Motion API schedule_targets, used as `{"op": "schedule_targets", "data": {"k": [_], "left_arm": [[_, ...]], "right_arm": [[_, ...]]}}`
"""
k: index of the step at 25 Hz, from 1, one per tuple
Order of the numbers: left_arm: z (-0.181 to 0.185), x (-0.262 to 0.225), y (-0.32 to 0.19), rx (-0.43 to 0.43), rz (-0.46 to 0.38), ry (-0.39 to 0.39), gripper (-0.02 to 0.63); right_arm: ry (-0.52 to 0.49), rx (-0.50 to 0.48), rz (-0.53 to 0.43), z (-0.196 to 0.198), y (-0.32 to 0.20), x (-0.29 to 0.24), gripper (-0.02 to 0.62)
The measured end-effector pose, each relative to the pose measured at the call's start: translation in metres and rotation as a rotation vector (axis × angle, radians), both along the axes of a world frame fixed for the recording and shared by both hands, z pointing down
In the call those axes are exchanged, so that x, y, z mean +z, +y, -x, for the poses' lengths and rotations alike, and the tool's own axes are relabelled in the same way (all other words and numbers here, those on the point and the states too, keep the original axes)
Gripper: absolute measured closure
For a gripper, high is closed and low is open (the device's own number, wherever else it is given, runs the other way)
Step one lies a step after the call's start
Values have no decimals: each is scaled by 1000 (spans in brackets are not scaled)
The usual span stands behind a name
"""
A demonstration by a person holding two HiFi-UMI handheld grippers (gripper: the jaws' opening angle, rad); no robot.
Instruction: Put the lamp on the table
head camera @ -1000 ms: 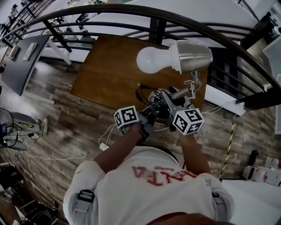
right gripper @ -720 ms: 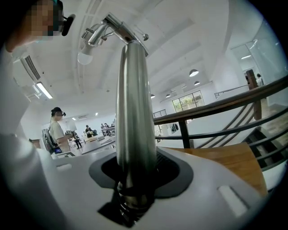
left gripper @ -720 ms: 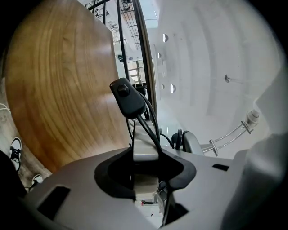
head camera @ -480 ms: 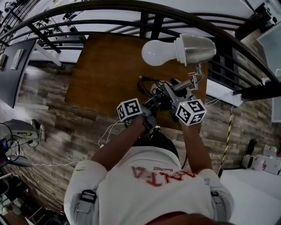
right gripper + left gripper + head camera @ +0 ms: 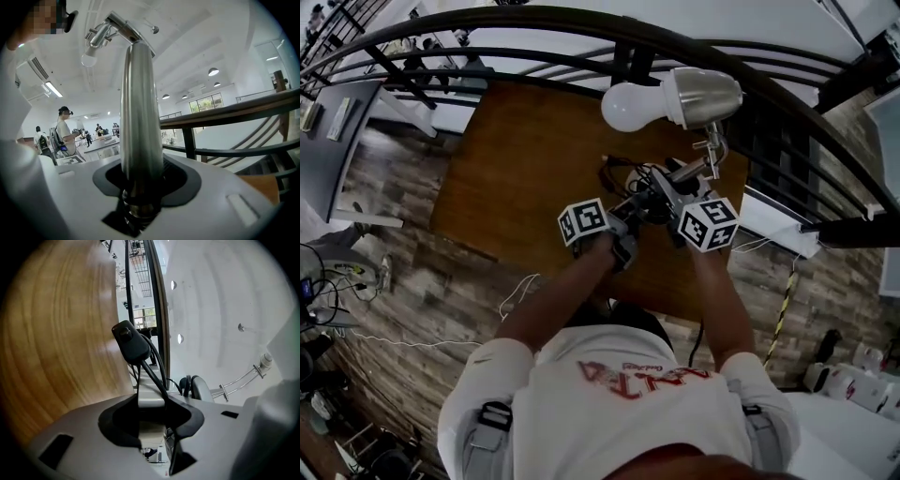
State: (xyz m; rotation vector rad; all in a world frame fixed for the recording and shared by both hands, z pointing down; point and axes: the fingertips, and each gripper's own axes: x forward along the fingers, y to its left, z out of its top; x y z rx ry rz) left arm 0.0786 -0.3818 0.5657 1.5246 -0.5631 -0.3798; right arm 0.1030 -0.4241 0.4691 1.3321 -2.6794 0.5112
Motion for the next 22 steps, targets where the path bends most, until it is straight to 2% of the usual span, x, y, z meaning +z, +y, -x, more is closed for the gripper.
{"op": "schedule_targets", "data": {"k": [10, 14, 22], "left_arm": [[-42, 34, -106, -105, -64, 57, 457], [-53, 60, -135, -135, -43, 63, 457], [-66, 105, -174, -121, -6, 74, 457]], "right_arm": [[35, -82, -34, -36, -104, 32, 431], [40, -100, -20, -46, -135, 58, 431], [57, -102, 12, -57, -177, 104, 431]]}}
